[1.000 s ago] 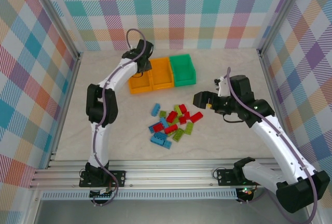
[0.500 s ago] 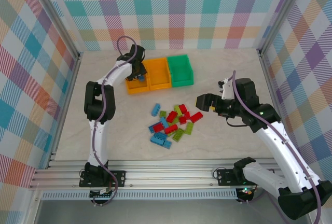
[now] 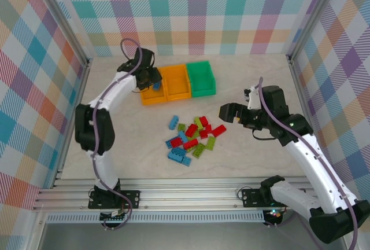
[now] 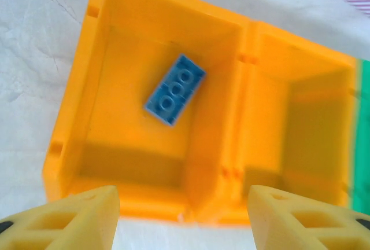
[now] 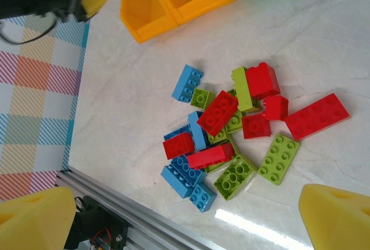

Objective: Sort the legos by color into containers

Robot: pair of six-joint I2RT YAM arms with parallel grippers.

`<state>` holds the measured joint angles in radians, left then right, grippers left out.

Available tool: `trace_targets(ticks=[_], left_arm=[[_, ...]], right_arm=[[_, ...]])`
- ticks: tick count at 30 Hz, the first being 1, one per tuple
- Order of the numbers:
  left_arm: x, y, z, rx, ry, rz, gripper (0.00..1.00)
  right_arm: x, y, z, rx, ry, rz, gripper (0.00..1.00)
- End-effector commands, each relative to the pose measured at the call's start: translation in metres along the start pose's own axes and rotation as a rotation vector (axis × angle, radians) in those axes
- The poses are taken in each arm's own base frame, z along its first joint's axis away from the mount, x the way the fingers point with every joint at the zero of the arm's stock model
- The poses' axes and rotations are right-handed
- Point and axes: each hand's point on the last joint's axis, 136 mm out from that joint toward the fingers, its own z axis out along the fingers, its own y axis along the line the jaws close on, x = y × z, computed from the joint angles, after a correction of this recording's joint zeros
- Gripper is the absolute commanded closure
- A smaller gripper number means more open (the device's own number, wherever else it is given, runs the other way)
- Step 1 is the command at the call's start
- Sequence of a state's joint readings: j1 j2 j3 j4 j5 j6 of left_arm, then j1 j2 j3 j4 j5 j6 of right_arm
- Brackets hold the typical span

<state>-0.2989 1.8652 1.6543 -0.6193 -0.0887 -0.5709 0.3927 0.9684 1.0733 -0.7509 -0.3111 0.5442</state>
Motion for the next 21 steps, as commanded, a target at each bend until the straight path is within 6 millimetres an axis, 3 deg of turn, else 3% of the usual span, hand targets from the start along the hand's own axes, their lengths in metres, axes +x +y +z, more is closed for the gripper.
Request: trace_targets(ticks=[1, 7, 11, 13, 16, 21], left_arm=[[0.025, -0.018, -0.049, 0.096, 0.012, 0.108, 0.38], [0.105, -0.011, -0.097, 0.14, 0.093, 0.311, 0.36], [0.148, 0.001, -0.115, 0.175, 0.15, 0.376, 0.35], [0.154, 0.003, -0.128, 0.221, 0.129, 0.412, 0.3], [0.143, 0.011, -0.153, 0.244, 0.025, 0.476, 0.13], [0.119, 0.016, -0.197, 0.265, -0.131, 0.569, 0.0]], right_arm=[[-0.001, 0.008, -0.001, -0.024, 0.018, -0.038, 0.0], [0.001, 0.003, 0.012, -0.009, 0.071, -0.072, 0.0], [0.01, -0.025, 0.033, 0.114, 0.157, -0.022, 0.0], [0.017, -0.04, 0.045, 0.185, 0.188, -0.045, 0.0], [0.028, -0.068, 0.065, 0.282, 0.226, -0.01, 0.0], [0.033, -0.121, 0.09, 0.504, 0.161, 0.263, 0.03]])
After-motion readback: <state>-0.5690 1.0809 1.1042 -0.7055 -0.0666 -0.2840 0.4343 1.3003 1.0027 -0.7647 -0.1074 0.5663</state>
